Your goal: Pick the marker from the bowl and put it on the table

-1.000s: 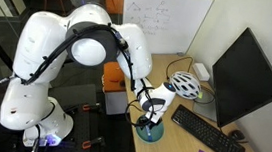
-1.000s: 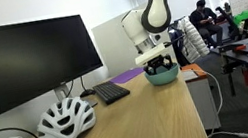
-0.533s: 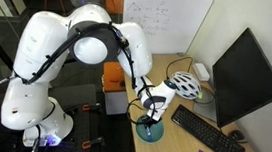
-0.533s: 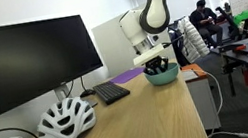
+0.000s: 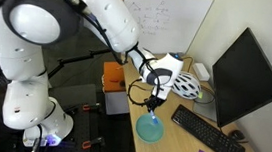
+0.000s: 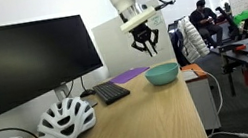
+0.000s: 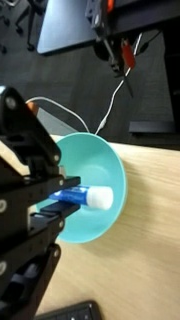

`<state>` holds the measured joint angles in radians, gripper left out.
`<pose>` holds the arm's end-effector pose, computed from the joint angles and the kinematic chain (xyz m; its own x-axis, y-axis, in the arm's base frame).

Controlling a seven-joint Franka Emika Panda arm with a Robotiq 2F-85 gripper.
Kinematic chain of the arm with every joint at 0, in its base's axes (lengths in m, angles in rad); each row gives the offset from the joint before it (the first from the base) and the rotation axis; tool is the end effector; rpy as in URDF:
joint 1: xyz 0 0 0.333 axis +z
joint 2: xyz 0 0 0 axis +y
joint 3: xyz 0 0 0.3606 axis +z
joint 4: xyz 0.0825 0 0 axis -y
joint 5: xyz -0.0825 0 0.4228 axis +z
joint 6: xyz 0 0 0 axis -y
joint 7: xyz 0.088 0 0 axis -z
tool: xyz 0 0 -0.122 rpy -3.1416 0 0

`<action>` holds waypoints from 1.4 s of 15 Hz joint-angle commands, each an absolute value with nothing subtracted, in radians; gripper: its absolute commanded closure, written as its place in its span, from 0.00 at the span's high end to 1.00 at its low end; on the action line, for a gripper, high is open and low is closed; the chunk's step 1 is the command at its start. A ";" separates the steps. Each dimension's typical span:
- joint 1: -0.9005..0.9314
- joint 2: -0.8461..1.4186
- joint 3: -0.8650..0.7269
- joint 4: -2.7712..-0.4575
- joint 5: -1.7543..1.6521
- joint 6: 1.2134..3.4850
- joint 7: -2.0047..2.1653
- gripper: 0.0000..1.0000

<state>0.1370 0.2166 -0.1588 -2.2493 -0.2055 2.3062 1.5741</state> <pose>0.5548 -0.0191 0.2568 0.1379 -0.9771 0.1618 -0.9794 -0.1102 0.1693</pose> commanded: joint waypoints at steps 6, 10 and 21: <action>0.190 0.205 0.053 -2.211 -0.228 2.326 1.635 0.05; 0.268 0.365 0.052 -2.133 -0.323 2.400 1.658 0.05; 0.476 0.612 -0.055 -2.029 -0.366 2.396 1.978 0.05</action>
